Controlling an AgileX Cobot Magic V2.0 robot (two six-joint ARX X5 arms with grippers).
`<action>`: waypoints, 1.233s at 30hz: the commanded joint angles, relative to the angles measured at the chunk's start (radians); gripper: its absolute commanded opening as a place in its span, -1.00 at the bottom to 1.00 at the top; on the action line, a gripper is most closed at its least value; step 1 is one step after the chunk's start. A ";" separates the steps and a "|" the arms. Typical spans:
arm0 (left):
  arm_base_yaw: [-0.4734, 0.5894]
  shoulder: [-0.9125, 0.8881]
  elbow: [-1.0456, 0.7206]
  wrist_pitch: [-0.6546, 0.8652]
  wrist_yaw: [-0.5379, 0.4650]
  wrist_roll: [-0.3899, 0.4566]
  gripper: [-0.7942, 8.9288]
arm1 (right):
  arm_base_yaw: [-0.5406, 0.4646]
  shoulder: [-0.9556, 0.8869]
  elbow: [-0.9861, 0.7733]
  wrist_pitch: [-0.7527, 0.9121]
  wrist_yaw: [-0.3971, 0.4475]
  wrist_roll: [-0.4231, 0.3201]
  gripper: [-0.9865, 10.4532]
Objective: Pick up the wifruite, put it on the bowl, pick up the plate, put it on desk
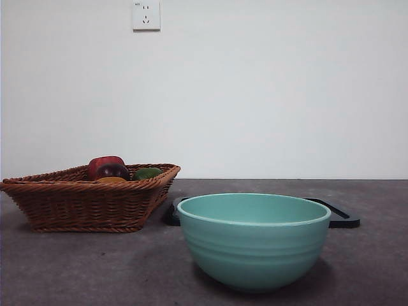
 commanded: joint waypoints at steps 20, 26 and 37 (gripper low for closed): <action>-0.002 -0.002 -0.021 -0.006 -0.003 -0.007 -0.80 | -0.108 -0.094 -0.383 0.253 0.001 0.010 -0.82; -0.002 -0.002 -0.021 -0.007 -0.003 -0.007 -0.80 | -0.144 -0.094 -0.385 0.198 0.007 0.018 -0.82; -0.002 -0.002 -0.021 -0.006 -0.003 -0.007 -0.80 | -0.150 -0.095 -0.385 0.175 -0.003 0.019 -0.82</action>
